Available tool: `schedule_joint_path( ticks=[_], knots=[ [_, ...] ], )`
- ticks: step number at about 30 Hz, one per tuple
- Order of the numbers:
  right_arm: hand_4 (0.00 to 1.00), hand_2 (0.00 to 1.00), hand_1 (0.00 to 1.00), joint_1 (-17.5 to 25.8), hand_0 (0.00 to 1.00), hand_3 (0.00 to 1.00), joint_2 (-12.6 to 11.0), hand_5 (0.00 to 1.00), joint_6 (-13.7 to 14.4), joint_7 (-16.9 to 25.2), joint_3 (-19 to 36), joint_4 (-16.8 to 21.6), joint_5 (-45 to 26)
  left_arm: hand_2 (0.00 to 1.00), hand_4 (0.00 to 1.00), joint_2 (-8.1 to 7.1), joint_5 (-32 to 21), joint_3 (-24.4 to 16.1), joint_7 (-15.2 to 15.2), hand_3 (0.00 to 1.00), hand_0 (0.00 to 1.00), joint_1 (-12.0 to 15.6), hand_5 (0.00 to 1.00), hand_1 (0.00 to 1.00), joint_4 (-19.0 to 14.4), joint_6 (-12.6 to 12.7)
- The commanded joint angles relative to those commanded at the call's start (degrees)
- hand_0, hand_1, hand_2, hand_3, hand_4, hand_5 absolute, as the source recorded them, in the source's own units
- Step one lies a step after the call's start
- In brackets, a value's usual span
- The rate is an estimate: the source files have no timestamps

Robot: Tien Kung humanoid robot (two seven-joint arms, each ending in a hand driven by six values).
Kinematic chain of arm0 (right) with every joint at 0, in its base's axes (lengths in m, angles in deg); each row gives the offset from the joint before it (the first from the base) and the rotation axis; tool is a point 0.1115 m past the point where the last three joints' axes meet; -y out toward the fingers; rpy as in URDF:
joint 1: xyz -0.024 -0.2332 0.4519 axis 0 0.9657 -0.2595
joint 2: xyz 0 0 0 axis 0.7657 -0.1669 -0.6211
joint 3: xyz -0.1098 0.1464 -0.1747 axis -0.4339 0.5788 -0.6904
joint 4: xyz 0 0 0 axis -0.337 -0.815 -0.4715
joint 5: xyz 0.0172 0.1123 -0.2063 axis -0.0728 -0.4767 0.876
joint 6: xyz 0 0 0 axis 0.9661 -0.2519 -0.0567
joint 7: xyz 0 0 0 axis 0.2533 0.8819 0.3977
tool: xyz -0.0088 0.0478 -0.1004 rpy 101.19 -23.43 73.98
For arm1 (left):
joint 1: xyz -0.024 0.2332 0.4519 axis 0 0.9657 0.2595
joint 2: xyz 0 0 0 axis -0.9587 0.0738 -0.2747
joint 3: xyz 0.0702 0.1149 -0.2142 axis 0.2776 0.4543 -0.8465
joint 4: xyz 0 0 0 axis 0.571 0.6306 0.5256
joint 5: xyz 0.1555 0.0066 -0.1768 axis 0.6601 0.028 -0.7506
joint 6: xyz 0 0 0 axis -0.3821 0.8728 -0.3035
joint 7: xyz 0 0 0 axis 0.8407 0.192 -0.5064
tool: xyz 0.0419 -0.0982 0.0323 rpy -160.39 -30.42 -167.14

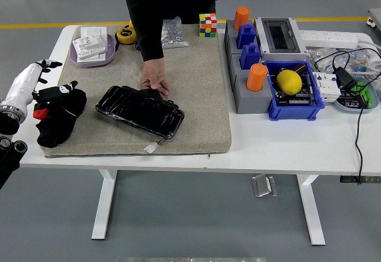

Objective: Pick the rag up,wipe the panel,place it on the desk

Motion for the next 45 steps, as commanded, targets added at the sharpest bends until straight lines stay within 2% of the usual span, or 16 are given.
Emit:
schedule_joint_path(
  ticks=[5, 18, 35, 36, 41, 42, 45],
  knots=[
    [0.970, 0.664, 0.601, -0.1, 0.720, 0.577, -0.1, 0.529, 0.1, 0.0, 0.7, 0.1, 0.5, 0.893, 0.868, 0.37, -0.1, 0.7, 0.0, 0.826, 0.633, -0.3, 0.449, 0.868, 1.5, 0.2],
    [0.971, 0.664, 0.600, -0.3, 0.720, 0.578, -0.4, 0.537, 0.1, -0.2, 1.4, 0.4, 1.4, 0.899, 0.898, 1.84, 0.3, 3.4, 0.5, 0.825, 0.623, -2.0, 0.466, 0.874, 8.6, 2.0],
    [0.969, 0.663, 0.600, -0.7, 0.720, 0.578, -0.9, 0.537, 0.2, -0.3, 3.1, 0.8, 2.5, 0.892, 0.892, 3.83, -0.4, 6.6, 0.2, 0.806, 0.603, -4.1, 0.446, 0.868, 13.3, 3.4],
    [0.969, 0.663, 0.600, -0.7, 0.720, 0.578, -0.9, 0.537, 0.2, -0.4, 3.3, 0.8, 2.6, 0.890, 0.881, 3.91, -0.5, 6.8, 0.2, 0.770, 0.552, -4.1, 0.436, 0.854, 13.5, 3.4],
    [0.969, 0.663, 0.600, -0.7, 0.720, 0.578, -1.0, 0.537, 0.4, -0.3, 4.3, 1.0, 3.2, 0.890, 0.881, 4.11, -0.6, 7.0, 0.2, 0.770, 0.552, -4.1, 0.436, 0.854, 14.0, 3.8],
    [0.967, 0.663, 0.600, -0.8, 0.719, 0.578, -1.0, 0.536, 0.4, -0.3, 4.4, 1.0, 3.3, 0.870, 0.786, 4.12, -0.6, 7.1, 0.3, 0.683, 0.446, -4.1, 0.276, 0.794, 14.1, 3.9],
    [0.967, 0.663, 0.600, -0.8, 0.719, 0.578, -1.0, 0.536, 0.5, -0.3, 4.9, 1.2, 3.6, 0.870, 0.786, 4.11, -0.4, 7.3, 0.2, 0.683, 0.446, -4.1, 0.276, 0.794, 14.1, 4.4]
  ],
)
